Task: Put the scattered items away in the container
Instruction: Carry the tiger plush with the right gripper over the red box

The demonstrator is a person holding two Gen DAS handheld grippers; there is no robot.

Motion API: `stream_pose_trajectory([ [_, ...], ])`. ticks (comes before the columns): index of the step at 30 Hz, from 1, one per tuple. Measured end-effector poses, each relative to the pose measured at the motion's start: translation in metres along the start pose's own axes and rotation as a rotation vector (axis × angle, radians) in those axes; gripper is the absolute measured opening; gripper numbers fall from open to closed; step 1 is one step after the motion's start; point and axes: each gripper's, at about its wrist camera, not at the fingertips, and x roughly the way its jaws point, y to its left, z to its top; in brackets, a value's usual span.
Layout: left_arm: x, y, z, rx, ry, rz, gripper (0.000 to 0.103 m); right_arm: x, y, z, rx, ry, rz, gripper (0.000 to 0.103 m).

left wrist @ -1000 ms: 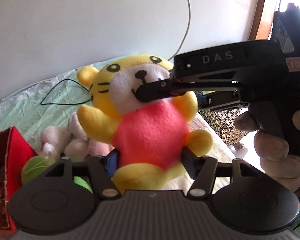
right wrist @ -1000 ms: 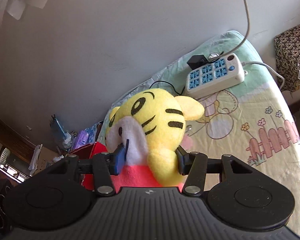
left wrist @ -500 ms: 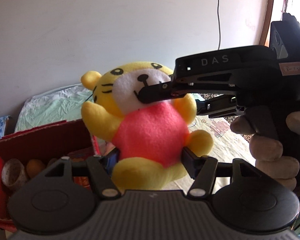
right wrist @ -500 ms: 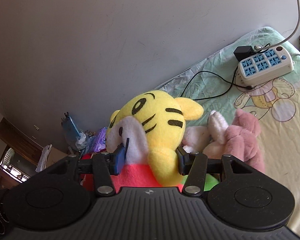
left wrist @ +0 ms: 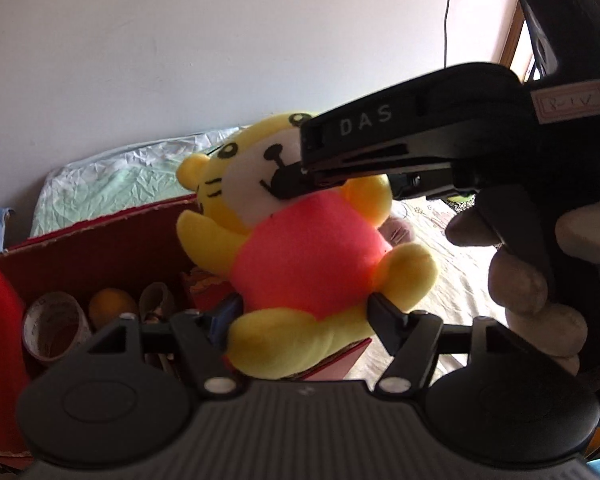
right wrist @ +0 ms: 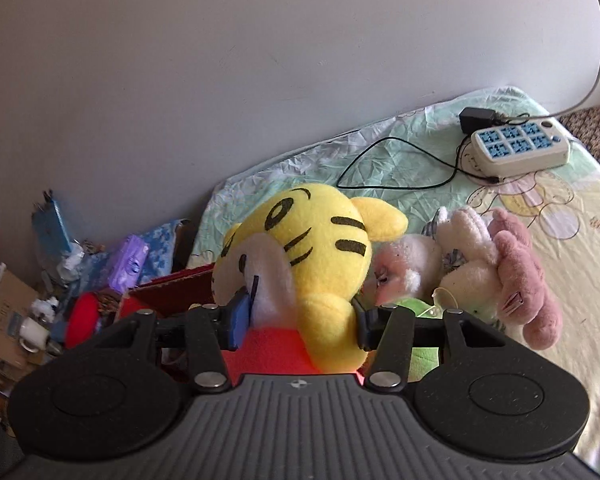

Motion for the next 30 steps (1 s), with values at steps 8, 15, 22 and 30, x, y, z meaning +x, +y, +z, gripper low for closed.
stream_pose_trajectory([
  [8, -0.008, 0.022, -0.015, 0.025, 0.012, -0.036, 0.067, 0.031, 0.05, -0.003, -0.226, 0.028, -0.199, 0.055],
  [15, -0.016, 0.034, -0.026, 0.016, 0.022, -0.061, 0.065, 0.064, 0.078, -0.014, -0.364, 0.122, -0.269, 0.055],
  [22, -0.015, 0.057, -0.025, -0.015, 0.026, -0.043, 0.065, 0.089, 0.085, -0.029, -0.459, 0.133, -0.358, 0.058],
  [30, 0.006, 0.067, -0.022, -0.084, 0.067, -0.002, 0.065, 0.083, 0.061, -0.019, -0.296, 0.147, -0.234, 0.069],
])
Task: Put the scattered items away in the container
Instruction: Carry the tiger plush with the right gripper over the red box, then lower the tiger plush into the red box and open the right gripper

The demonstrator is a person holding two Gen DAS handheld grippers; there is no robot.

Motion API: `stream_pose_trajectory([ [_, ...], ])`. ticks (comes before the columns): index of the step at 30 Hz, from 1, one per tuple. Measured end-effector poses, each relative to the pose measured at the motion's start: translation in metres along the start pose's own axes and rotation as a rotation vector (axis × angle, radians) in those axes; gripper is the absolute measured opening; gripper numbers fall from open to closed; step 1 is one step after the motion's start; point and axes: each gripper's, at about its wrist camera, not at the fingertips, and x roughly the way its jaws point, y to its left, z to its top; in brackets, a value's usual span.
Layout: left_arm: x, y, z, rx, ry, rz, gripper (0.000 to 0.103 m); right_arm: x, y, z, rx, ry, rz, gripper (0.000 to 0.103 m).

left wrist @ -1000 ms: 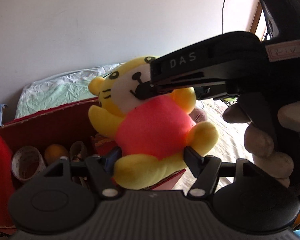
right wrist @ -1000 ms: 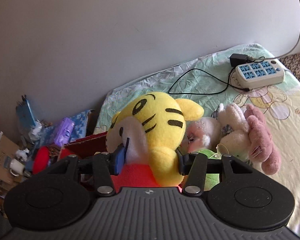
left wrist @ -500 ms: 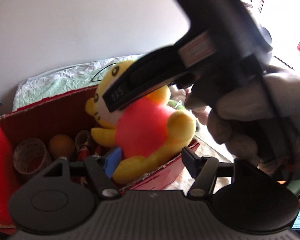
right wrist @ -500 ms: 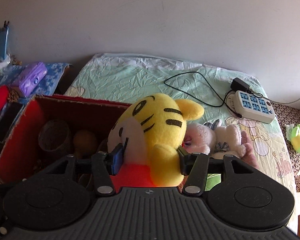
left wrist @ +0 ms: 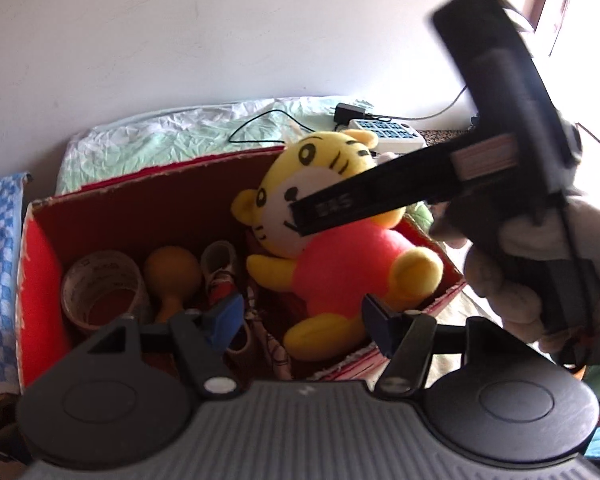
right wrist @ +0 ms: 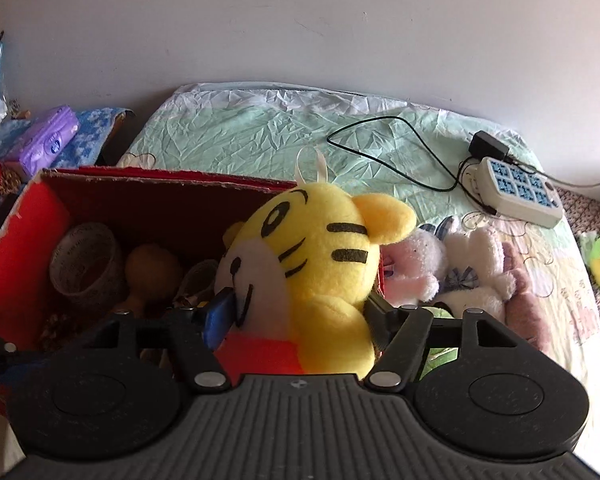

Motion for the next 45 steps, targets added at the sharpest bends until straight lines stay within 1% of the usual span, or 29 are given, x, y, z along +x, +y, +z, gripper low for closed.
stream_pose_trajectory([
  [4, 0.018, -0.002, 0.006, -0.053, 0.057, 0.028, 0.065, -0.008, -0.02, -0.002, 0.106, -0.018, 0.097, 0.068],
  [7, 0.032, 0.004, 0.011, -0.112, 0.111, 0.036, 0.062, -0.01, -0.03, -0.002, 0.143, -0.023, 0.154, 0.067],
  [9, 0.038, 0.008, 0.012, -0.146, 0.146, 0.038, 0.057, -0.007, -0.038, -0.002, 0.176, -0.018, 0.179, 0.059],
  [10, 0.042, 0.011, 0.013, -0.162, 0.161, 0.038, 0.054, -0.006, -0.042, -0.002, 0.194, -0.01, 0.191, 0.057],
  [12, 0.048, 0.014, 0.015, -0.195, 0.19, 0.045, 0.053, -0.002, -0.05, -0.003, 0.228, 0.01, 0.228, 0.051],
  [13, 0.052, 0.015, 0.016, -0.207, 0.205, 0.059, 0.053, 0.0, -0.053, -0.004, 0.241, 0.018, 0.242, 0.048],
  [14, 0.055, 0.015, 0.018, -0.216, 0.221, 0.078, 0.053, 0.001, -0.056, -0.006, 0.245, 0.015, 0.25, 0.042],
  [15, 0.059, 0.016, 0.019, -0.225, 0.242, 0.101, 0.052, 0.0, -0.057, -0.007, 0.243, 0.008, 0.252, 0.039],
  [16, 0.064, 0.018, 0.019, -0.235, 0.262, 0.117, 0.049, -0.001, -0.058, -0.007, 0.243, 0.005, 0.255, 0.038],
  [19, 0.074, 0.023, 0.019, -0.276, 0.317, 0.149, 0.046, -0.002, -0.062, -0.011, 0.263, -0.004, 0.27, 0.035],
  [22, 0.085, 0.023, 0.02, -0.275, 0.371, 0.192, 0.044, -0.008, -0.061, -0.015, 0.26, -0.017, 0.288, 0.032],
  [24, 0.094, 0.017, 0.022, -0.241, 0.4, 0.202, 0.043, -0.017, -0.056, -0.019, 0.233, -0.044, 0.287, 0.031],
  [26, 0.102, 0.009, 0.025, -0.201, 0.422, 0.208, 0.039, -0.026, -0.049, -0.023, 0.198, -0.075, 0.281, 0.031],
  [27, 0.104, 0.004, 0.028, -0.18, 0.422, 0.198, 0.037, -0.031, -0.046, -0.024, 0.176, -0.09, 0.271, 0.03],
  [28, 0.106, -0.001, 0.031, -0.162, 0.418, 0.186, 0.031, -0.035, -0.044, -0.026, 0.156, -0.105, 0.255, 0.03],
  [29, 0.107, -0.007, 0.034, -0.142, 0.414, 0.174, 0.027, -0.039, -0.042, -0.028, 0.14, -0.121, 0.242, 0.029],
  [30, 0.108, -0.013, 0.038, -0.116, 0.41, 0.17, 0.026, -0.043, -0.042, -0.029, 0.135, -0.133, 0.232, 0.029],
  [33, 0.119, -0.021, 0.045, -0.076, 0.42, 0.18, 0.025, -0.047, -0.048, -0.03, 0.15, -0.137, 0.204, 0.029],
  [36, 0.122, -0.021, 0.049, -0.05, 0.432, 0.173, 0.025, -0.039, -0.049, -0.027, 0.159, -0.133, 0.209, 0.03],
  [39, 0.118, -0.013, 0.048, -0.067, 0.427, 0.15, 0.025, -0.029, -0.049, -0.025, 0.179, -0.131, 0.211, 0.033],
  [43, 0.112, -0.01, 0.048, -0.088, 0.41, 0.154, 0.025, -0.026, -0.057, -0.027, 0.239, -0.13, 0.236, 0.039],
  [45, 0.106, -0.011, 0.047, -0.082, 0.393, 0.157, 0.025, -0.026, -0.059, -0.028, 0.254, -0.132, 0.242, 0.041],
])
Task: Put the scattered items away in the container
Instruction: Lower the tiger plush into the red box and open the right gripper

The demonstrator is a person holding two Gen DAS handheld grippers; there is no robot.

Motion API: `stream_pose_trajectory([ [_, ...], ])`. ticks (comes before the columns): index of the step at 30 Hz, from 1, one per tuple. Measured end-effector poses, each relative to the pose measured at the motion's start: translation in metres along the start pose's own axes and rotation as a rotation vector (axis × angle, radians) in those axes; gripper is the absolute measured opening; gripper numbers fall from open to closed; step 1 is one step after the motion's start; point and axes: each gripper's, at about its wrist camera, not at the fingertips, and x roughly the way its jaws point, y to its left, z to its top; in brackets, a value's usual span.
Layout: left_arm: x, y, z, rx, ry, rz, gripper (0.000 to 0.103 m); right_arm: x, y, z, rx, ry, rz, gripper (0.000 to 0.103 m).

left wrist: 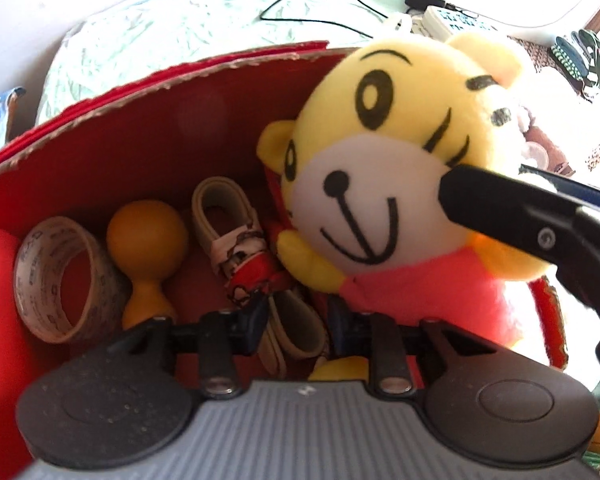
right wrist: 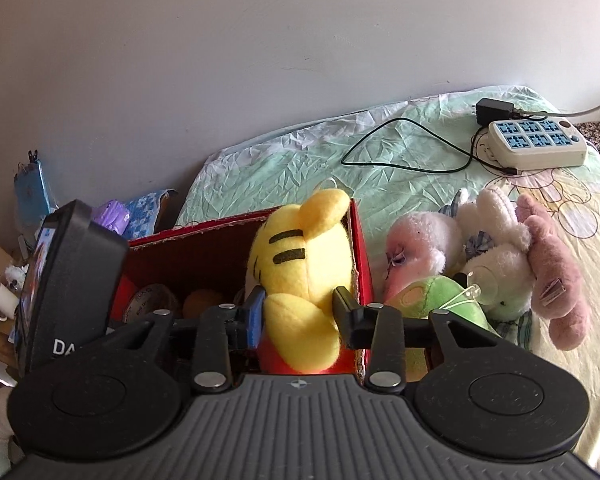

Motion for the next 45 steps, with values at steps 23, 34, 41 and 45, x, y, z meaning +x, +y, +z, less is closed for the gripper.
stream_pose_trajectory([
  [23, -0.023, -0.015, -0.007, 0.021, -0.144, 0.155, 0.044, -0.028, -0.005, 0.001, 0.019, -0.085, -0.021, 0.043],
  [34, -0.03, -0.021, -0.009, -0.009, -0.186, 0.219, 0.058, -0.035, -0.007, -0.004, 0.003, -0.087, -0.066, 0.043],
  [41, -0.035, -0.021, -0.011, -0.028, -0.202, 0.236, 0.063, -0.035, -0.011, -0.006, 0.013, -0.081, -0.064, 0.043],
  [45, -0.04, -0.024, -0.012, -0.033, -0.231, 0.272, 0.07, -0.037, -0.01, -0.008, 0.005, -0.082, -0.071, 0.043],
])
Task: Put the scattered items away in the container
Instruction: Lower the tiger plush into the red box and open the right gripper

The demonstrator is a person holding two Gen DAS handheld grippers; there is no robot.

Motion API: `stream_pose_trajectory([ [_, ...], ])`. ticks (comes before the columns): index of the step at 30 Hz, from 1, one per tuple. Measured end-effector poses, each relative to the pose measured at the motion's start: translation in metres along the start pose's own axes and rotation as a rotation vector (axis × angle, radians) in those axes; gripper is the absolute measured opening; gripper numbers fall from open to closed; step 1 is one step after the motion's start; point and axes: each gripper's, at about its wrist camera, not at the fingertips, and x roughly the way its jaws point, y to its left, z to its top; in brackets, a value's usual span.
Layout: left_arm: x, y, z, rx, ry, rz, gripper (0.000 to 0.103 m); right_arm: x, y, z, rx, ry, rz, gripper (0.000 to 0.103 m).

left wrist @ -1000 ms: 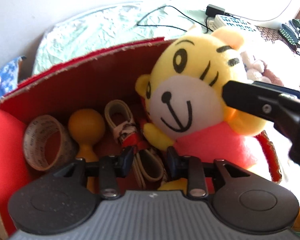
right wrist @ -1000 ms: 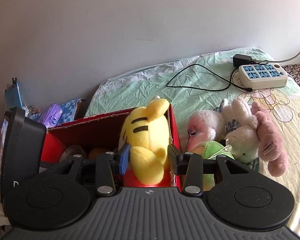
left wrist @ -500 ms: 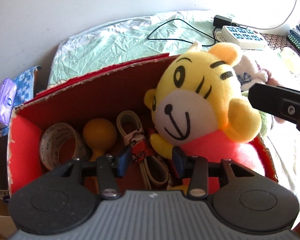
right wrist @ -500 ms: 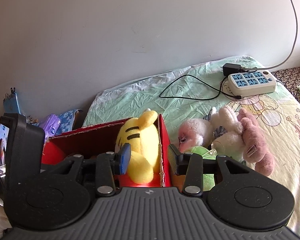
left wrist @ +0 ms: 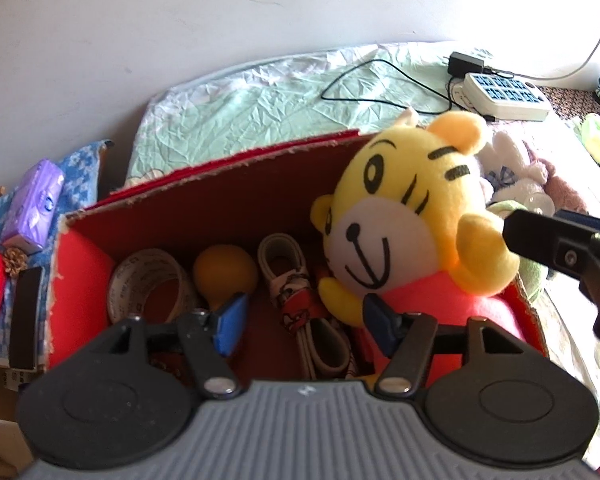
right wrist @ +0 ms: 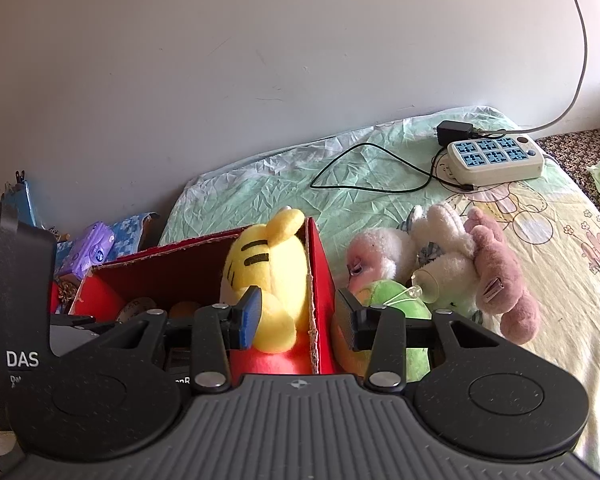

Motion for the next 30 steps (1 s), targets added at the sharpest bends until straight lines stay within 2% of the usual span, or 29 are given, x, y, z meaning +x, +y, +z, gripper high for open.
stream_pose_trajectory([
  [3, -0.002, -0.002, 0.0, -0.001, -0.018, 0.014, 0.075, -0.001, 0.003, -0.001, -0.013, 0.001, 0.001, 0.043],
  [16, 0.002, 0.006, -0.012, -0.03, -0.024, -0.012, 0.073, -0.001, 0.007, -0.012, -0.038, 0.038, 0.013, 0.042],
  [26, -0.01, 0.011, -0.019, -0.064, -0.068, 0.066, 0.093, -0.011, 0.0, -0.019, -0.041, 0.037, -0.007, 0.042],
  [30, -0.012, 0.012, -0.018, -0.101, -0.073, 0.085, 0.097, -0.011, 0.0, -0.02, -0.051, 0.038, 0.01, 0.042],
])
